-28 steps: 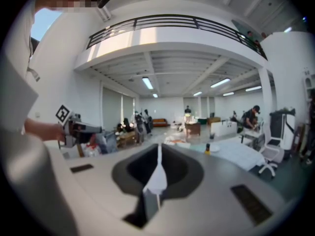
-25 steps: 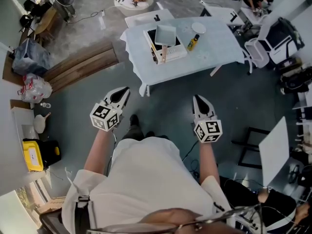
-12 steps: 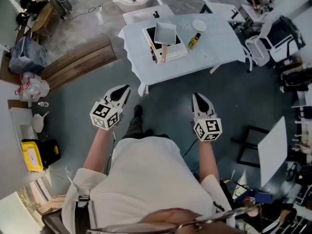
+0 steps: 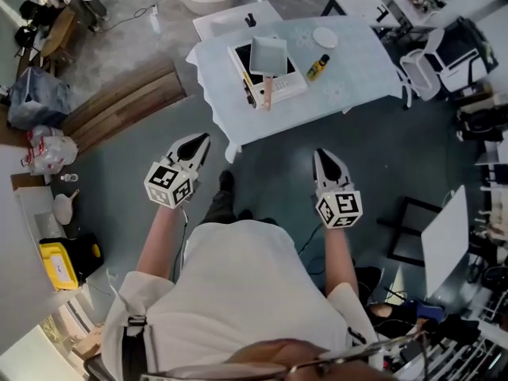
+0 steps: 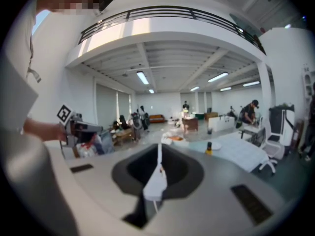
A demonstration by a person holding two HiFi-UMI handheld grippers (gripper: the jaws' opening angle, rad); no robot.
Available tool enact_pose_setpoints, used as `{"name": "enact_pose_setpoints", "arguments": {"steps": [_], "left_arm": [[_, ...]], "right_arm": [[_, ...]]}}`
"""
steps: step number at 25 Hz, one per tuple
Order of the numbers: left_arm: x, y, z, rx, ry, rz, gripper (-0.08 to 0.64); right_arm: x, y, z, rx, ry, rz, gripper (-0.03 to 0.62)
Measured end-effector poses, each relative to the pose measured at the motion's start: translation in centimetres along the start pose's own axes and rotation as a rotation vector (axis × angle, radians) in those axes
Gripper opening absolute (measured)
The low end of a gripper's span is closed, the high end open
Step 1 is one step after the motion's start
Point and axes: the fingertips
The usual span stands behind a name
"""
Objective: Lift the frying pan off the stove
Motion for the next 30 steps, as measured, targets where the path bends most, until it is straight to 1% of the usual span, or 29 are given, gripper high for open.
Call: {"name": "enact_pose_setpoints", "arguments": {"steps": [9, 17, 24, 30], "left_arm": [[1.9, -4.3, 5.4, -0.053, -0.031, -0.005, 0.029], [3.7, -8.6, 9.1, -0.112, -0.064, 0.014, 0.029], [5.1, -11.6, 11.7, -0.164, -0.076, 0.033, 0.029], [6.1, -13.1, 13.4, -0.195, -0.082, 0.040, 0.029]], "right_arm": [[1.1, 1.6, 5.5, -0.030, -0.033, 0.019, 0.038], [2.7, 2.2, 10.0, -0.077, -0.044, 0.036, 0.038], [4.8, 2.5, 12.9, -0.126, -0.036, 0.033, 0.038], [5.4, 2.7, 14.3, -0.163, -0.046, 0.032, 0.038]]}}
Point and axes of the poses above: the fingertips, and each gripper's own axes: z forward along the fingers, y to its right, x out of its top, and after that the axes turned 5 degrees about -y, right-handed
